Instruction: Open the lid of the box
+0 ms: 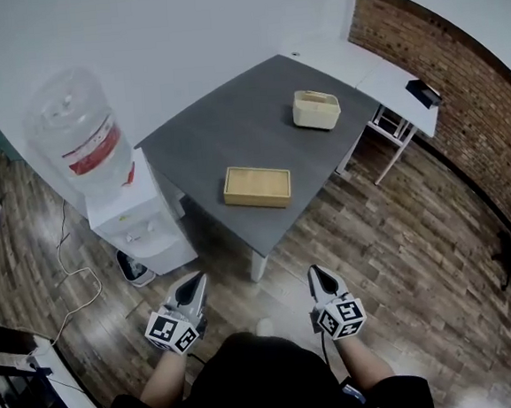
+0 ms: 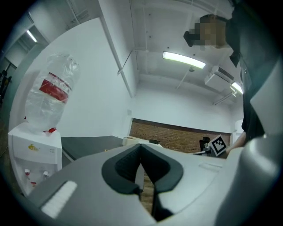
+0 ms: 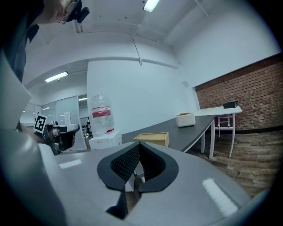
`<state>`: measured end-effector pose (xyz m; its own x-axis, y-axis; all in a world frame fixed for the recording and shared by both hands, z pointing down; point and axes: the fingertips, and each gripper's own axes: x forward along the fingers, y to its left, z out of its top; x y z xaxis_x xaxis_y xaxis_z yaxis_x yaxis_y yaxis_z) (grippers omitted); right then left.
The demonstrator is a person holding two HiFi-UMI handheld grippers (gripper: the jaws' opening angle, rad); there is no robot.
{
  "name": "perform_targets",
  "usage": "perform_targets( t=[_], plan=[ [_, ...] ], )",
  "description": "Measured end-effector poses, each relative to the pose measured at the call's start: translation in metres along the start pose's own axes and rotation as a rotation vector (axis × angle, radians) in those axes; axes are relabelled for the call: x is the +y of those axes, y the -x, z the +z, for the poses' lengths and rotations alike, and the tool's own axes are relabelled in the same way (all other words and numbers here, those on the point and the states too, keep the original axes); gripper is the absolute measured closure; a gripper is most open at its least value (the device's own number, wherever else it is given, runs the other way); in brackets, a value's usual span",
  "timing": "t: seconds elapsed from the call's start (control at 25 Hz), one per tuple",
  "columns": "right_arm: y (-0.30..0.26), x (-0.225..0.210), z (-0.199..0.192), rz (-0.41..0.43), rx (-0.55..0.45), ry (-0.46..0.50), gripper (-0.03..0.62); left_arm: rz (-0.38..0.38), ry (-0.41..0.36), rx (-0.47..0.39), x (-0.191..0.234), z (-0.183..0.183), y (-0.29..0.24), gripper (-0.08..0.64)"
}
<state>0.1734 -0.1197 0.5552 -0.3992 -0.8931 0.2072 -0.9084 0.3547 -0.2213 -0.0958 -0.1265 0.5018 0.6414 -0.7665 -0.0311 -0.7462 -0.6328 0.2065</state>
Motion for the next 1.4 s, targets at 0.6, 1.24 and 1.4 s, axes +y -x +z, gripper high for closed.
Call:
perform_targets(
  t=[0.6, 1.24, 1.4],
  plan=[
    [-0.058, -0.063, 0.037, -0.004, 0.034, 0.016, 0.589, 0.114, 0.021, 0.087, 0.044, -0.022, -0.086, 0.560],
    [-0.169, -0.091, 0.057, -0.085, 0.038, -0.055, 0.589, 0.001, 0.002, 0.113, 0.137, -0.016, -0.198, 0.560],
    [-0.188, -0.101, 0.058, -0.131, 0.055, -0.041, 0.589, -0.038, 0.025, 0.166, 0.151, -0.028, -0.215, 0.560]
  ],
)
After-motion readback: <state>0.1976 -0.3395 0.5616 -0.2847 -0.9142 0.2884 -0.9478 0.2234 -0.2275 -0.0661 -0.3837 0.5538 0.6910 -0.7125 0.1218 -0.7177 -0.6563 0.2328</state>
